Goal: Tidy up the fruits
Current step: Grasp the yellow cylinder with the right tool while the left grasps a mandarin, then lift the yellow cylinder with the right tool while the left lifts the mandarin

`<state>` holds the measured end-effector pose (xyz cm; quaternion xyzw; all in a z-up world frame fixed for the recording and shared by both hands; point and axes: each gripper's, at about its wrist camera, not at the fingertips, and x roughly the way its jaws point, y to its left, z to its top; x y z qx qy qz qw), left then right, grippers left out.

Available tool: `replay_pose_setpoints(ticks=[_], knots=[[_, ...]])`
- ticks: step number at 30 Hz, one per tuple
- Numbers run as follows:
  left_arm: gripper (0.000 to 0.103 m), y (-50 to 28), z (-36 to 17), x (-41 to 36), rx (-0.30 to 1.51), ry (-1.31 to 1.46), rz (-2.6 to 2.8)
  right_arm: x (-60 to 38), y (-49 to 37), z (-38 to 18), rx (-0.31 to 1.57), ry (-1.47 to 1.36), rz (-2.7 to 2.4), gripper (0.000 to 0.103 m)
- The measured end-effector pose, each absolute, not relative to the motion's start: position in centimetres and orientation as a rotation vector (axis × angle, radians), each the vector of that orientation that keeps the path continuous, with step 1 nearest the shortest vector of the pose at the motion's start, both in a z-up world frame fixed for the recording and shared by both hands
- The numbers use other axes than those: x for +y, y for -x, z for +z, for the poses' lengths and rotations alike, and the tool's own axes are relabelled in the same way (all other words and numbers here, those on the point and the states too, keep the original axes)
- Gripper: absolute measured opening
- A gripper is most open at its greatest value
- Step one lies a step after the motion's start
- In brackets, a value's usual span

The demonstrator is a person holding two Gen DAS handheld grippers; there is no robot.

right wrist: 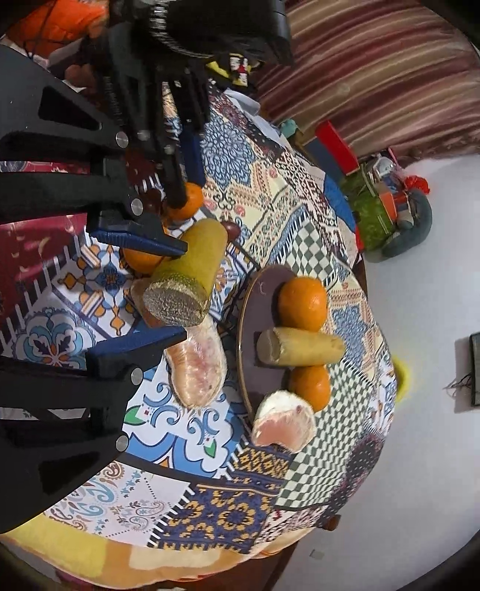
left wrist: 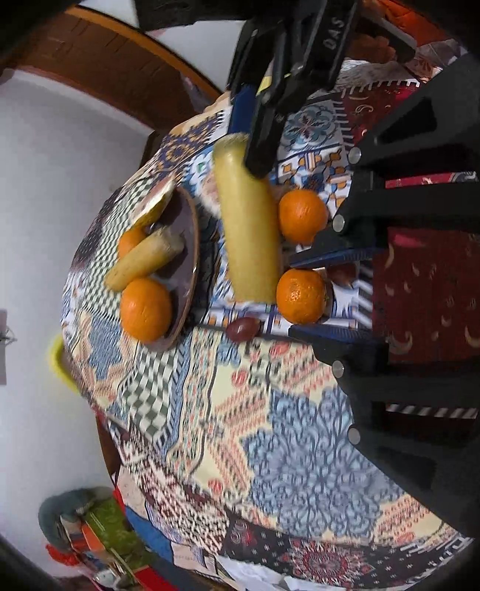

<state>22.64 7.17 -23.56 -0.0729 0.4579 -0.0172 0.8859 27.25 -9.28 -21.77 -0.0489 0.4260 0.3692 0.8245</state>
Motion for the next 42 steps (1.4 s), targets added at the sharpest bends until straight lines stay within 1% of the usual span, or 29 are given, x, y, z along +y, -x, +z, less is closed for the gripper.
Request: replay_pose_setpoints(ticks=[10,12,17,25,32,34,38,41,42], knots=[[0.03,-20.3,-22.5,11.3,0.922,0.191,0.058,-6.3,-23.7,-20.6,0.866,0.161,0.867,0.029],[0.03,-19.8,-22.5,11.6,0.921,0.198,0.062,-5.7,-23.3,-20.7,0.879,0.17,0.888,0.026],[0.03,-18.6,-22.8,12.2,0.92,0.205,0.067,-4.6,-22.4,-21.4,0.923,0.187,0.899,0.026],[0.03,-17.5,-23.0,13.4,0.901,0.234,0.07,-2.8,-22.8,-21.0,0.917,0.221,0.857,0.026],[0.03,-17.1,-22.6,14.8,0.882,0.243,0.073,0.0,-24.0,-22.7,0.95,0.266,0.838,0.026],[0.03,-17.1,-22.6,15.2,0.877,0.245,0.073,0.5,-24.4,-23.1,0.961,0.272,0.833,0.03],[0.03,-17.2,-22.7,15.6,0.875,0.25,0.068,0.9,-24.6,-23.2,0.969,0.284,0.834,0.03],[0.03,-17.6,-23.1,15.7,0.878,0.252,0.066,1.3,-24.6,-23.3,0.971,0.308,0.843,0.036],[0.03,-17.6,-23.1,15.7,0.878,0.254,0.065,1.6,-24.6,-23.4,0.971,0.328,0.838,0.036]])
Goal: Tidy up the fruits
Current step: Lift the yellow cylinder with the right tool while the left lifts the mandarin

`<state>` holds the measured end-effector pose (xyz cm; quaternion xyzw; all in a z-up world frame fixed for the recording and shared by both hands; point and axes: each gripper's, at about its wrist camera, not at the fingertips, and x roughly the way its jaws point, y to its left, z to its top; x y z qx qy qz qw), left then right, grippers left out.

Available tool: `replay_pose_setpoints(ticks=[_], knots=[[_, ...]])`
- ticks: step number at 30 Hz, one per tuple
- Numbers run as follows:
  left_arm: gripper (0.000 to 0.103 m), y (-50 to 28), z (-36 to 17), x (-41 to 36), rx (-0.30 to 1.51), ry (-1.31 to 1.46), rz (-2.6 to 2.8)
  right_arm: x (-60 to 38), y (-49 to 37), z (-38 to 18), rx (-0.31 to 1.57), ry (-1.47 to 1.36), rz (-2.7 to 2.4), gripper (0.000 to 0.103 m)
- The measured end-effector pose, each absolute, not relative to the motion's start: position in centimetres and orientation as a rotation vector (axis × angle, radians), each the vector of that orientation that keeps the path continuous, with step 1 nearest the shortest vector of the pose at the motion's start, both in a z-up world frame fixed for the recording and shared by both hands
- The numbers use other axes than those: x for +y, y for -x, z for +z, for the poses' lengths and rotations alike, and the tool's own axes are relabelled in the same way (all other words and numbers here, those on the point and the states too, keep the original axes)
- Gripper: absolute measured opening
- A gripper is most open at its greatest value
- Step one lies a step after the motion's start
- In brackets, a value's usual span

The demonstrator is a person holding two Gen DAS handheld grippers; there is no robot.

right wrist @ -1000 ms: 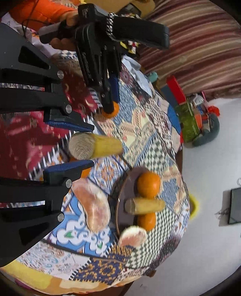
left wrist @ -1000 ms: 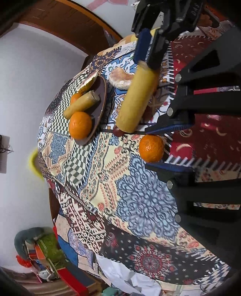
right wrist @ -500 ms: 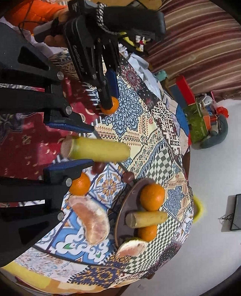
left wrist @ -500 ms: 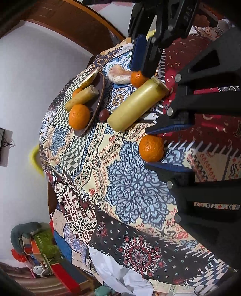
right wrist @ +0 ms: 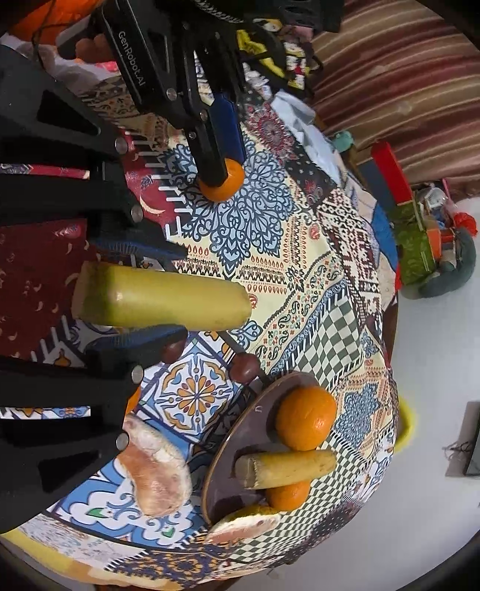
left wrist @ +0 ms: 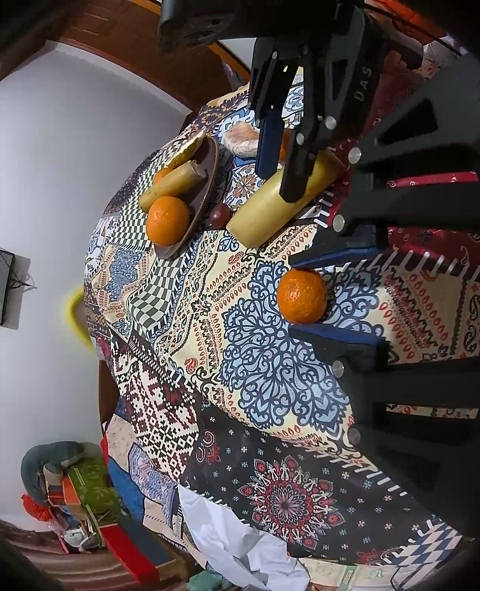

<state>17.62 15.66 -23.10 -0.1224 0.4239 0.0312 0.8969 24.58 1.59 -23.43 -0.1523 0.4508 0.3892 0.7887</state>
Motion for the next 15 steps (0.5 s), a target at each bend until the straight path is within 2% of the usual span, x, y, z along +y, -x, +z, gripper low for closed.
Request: replay_pose_setpoints(ticks=[10,15], knots=[[0.03,-17.6,-23.2,15.8,0.873,0.266,0.06,1.7,-24.0,-22.7,0.988,0.284,0.917,0.035],[0.03,-17.3,-23.0,16.1,0.867,0.274,0.074,3.5,-23.3,-23.2,0.981,0.353,0.922,0.036]])
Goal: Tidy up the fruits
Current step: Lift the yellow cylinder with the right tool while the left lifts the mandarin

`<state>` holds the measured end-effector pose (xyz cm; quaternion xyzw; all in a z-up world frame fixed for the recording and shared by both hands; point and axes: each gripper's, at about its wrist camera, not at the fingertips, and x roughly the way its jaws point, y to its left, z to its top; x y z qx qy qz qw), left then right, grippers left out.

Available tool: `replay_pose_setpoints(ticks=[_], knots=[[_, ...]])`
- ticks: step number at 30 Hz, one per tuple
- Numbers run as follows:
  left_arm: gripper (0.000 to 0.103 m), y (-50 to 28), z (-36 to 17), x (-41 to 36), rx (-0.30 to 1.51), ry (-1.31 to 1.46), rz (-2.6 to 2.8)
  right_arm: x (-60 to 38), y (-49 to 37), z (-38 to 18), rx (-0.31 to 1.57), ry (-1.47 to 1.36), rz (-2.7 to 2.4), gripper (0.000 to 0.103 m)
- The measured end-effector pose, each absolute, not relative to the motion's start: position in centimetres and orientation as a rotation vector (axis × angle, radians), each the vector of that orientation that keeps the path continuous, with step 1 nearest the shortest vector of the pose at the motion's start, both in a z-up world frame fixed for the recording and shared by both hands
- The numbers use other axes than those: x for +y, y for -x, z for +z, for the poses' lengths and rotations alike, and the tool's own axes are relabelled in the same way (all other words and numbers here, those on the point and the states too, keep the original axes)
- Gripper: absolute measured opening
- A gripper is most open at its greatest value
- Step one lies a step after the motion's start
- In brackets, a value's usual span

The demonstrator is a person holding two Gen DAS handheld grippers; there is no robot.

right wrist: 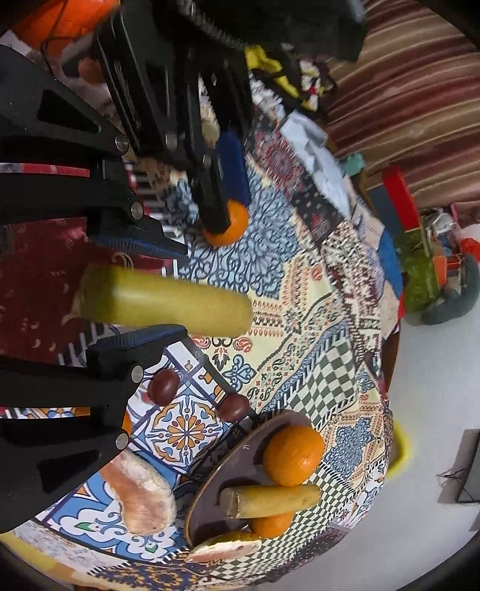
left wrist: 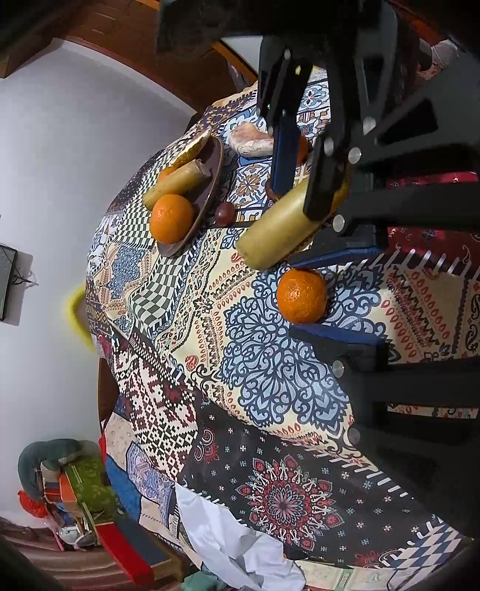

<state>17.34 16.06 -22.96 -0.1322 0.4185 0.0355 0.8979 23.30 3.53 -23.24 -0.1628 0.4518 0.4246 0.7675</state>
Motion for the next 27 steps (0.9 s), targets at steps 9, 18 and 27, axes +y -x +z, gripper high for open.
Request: replay_pose_setpoints(ticks=[9,18,27], knots=[[0.03,-17.1,-22.7,16.8,0.865,0.274,0.098,4.3,-25.2,-24.7,1.037,0.317,0.908,0.034],[0.03,-16.8,-21.9,16.4,0.854,0.271,0.1,4.1,-25.2,-24.5,1.024,0.286,0.901,0.033],[0.03,-16.9,-19.7,14.8,0.817,0.242,0.082,-1.1,-25.0,-19.9,0.91,0.159,0.857,0.032]])
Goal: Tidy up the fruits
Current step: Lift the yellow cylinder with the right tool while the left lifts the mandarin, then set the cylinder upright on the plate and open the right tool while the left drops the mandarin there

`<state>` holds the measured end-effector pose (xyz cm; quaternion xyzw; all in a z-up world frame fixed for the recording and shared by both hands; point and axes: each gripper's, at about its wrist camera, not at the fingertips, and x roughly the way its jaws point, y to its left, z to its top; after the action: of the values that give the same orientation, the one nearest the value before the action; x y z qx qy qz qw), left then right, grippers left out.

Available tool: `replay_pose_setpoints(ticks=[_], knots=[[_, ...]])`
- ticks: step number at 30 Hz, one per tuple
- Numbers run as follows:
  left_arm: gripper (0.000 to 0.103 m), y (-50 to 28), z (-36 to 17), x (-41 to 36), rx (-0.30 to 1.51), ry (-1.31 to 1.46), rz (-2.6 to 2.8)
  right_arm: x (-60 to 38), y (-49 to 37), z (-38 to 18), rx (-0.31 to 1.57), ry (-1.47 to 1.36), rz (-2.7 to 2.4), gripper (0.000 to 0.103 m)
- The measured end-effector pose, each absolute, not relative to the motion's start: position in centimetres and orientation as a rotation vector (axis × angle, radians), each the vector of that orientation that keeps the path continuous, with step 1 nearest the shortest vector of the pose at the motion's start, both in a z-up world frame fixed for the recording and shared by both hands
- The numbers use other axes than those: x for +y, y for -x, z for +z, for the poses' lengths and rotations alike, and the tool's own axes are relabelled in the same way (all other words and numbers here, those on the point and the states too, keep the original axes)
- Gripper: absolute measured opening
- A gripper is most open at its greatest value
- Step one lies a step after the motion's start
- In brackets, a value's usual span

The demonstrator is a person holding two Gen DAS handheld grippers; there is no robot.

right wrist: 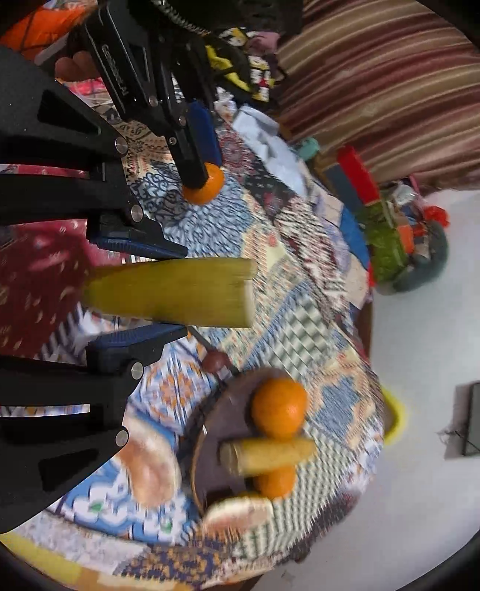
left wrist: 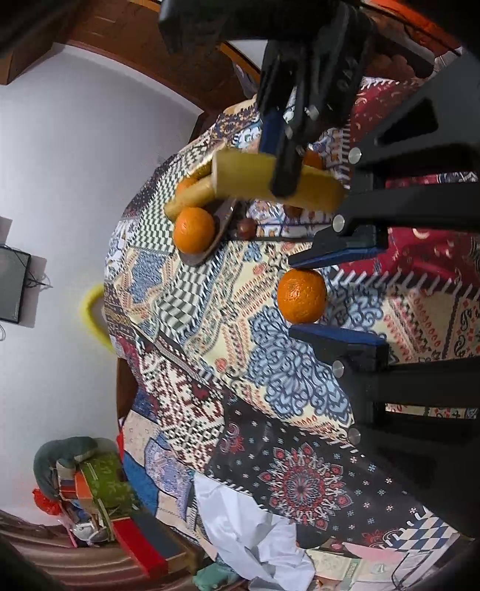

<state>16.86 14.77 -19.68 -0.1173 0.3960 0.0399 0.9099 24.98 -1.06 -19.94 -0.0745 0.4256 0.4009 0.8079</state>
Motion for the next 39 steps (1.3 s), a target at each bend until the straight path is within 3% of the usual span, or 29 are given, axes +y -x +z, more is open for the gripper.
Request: replay_pose_setpoints(ticks=[15,39], knots=[[0.03,-21.7,-16.7,10.7,0.769,0.194,0.007,-8.3,-28.6,-15.1,0.751,0.078,0.703,0.032],[0.03,-32.8,-20.8,6.9,0.884,0.155,-0.082,-9.0,-35.7,-18.4,0.8,0.08,0.666,0.032]])
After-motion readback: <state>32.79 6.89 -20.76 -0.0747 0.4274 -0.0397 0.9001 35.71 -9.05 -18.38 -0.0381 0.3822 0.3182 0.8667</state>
